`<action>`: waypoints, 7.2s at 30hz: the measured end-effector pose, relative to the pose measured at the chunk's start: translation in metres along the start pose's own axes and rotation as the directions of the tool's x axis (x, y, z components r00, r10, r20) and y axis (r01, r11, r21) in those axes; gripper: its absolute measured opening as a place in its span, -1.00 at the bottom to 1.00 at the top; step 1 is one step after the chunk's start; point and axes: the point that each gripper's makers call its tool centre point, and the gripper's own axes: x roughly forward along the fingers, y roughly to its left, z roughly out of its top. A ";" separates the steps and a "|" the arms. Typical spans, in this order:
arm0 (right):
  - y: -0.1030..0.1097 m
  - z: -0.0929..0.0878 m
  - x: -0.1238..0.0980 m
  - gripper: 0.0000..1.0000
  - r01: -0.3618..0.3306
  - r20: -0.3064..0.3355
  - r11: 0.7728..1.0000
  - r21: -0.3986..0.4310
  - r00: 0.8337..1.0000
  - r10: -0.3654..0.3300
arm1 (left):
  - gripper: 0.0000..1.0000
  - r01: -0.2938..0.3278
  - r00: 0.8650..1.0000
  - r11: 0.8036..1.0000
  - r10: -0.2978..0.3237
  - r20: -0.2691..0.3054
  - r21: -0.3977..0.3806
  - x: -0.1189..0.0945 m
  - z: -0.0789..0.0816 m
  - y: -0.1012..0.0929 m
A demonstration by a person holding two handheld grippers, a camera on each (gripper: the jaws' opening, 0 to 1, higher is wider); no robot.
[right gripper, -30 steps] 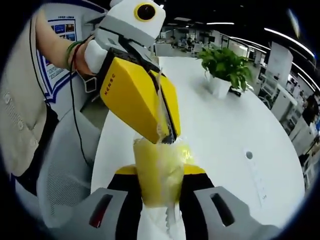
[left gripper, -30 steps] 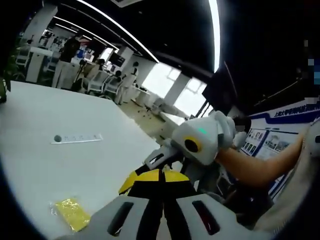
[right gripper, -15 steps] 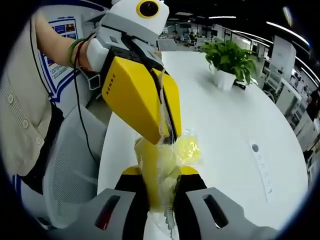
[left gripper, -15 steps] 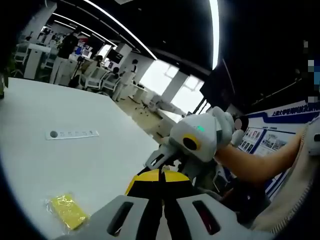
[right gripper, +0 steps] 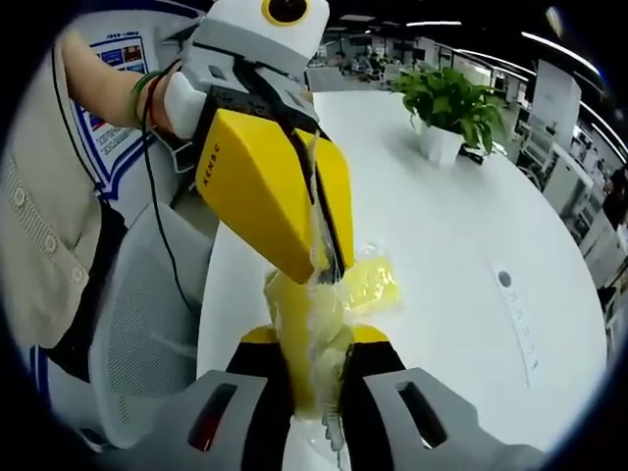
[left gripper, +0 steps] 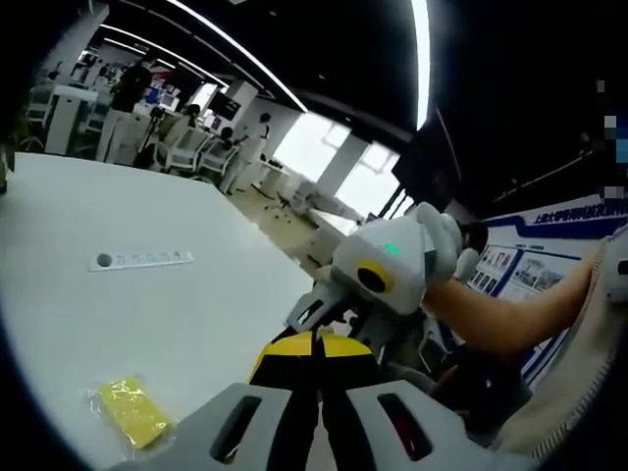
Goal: Compare the silicone blocks by pressing each to a similar depth, holding the contact briefly, and releasing to observe deformation and rebound differences across the visible hardness samples.
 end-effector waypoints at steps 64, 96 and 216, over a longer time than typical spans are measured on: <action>-0.003 -0.017 0.003 -0.49 0.045 0.029 0.997 -0.057 0.999 -0.043 | -1.00 -0.019 0.999 1.000 0.019 -0.027 -0.006 0.011 -0.009 0.003; -0.007 -0.025 -0.067 0.04 0.285 0.213 0.956 0.065 0.932 -0.293 | -1.00 -0.062 0.997 0.995 0.058 -0.049 -0.075 0.026 -0.031 0.022; 0.023 -0.116 -0.109 -0.05 0.431 0.220 0.802 0.414 0.807 -0.547 | -0.16 -0.485 0.874 0.873 0.485 -0.010 -0.058 0.052 -0.082 0.179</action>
